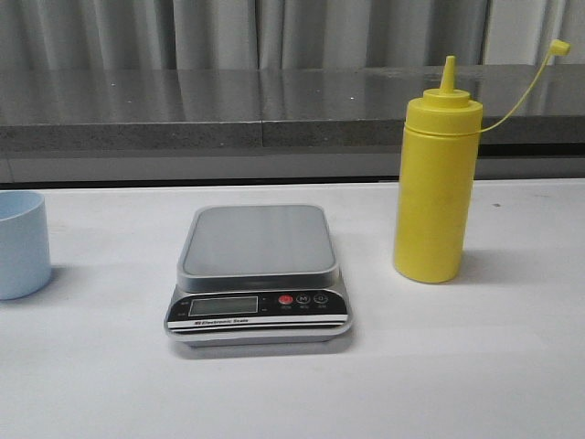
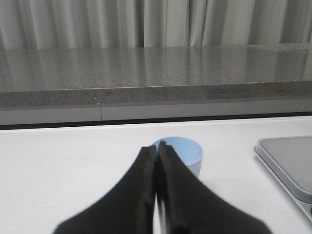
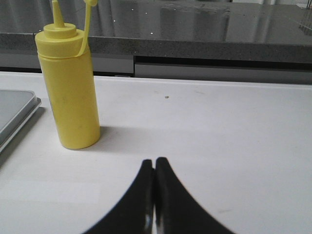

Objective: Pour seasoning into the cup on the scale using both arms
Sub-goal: 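Move the left gripper above the light blue cup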

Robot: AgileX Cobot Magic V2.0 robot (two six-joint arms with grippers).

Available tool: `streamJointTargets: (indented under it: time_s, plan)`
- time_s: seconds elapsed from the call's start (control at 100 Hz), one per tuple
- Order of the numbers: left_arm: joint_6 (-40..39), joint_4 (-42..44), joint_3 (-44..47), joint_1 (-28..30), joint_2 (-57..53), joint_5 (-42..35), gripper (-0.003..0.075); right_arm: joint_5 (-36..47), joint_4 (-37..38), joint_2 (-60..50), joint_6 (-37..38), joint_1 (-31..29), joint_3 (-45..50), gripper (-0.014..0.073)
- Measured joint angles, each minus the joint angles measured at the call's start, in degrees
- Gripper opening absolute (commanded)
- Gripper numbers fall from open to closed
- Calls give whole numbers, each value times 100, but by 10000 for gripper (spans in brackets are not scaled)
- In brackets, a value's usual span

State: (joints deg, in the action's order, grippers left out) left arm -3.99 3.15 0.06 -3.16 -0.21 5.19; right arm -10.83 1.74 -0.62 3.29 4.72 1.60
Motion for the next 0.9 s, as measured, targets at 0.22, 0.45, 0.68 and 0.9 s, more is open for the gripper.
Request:
streamJointTargets:
  time_s: [0.22, 0.45, 0.68, 0.9]
  plan:
    - [0, 0, 0, 0, 0, 0, -20, 0, 0, 0, 0, 0, 0, -66]
    - [0, 0, -12, 0, 0, 0, -20, 0, 0, 0, 0, 0, 0, -66]
    - [0, -12, -776, 0, 315, 747, -20, 0, 0, 0, 0, 0, 0, -66]
    - [0, -34, -2101, 0, 1805, 1453, -20, 0, 0, 0, 0, 0, 0, -66]
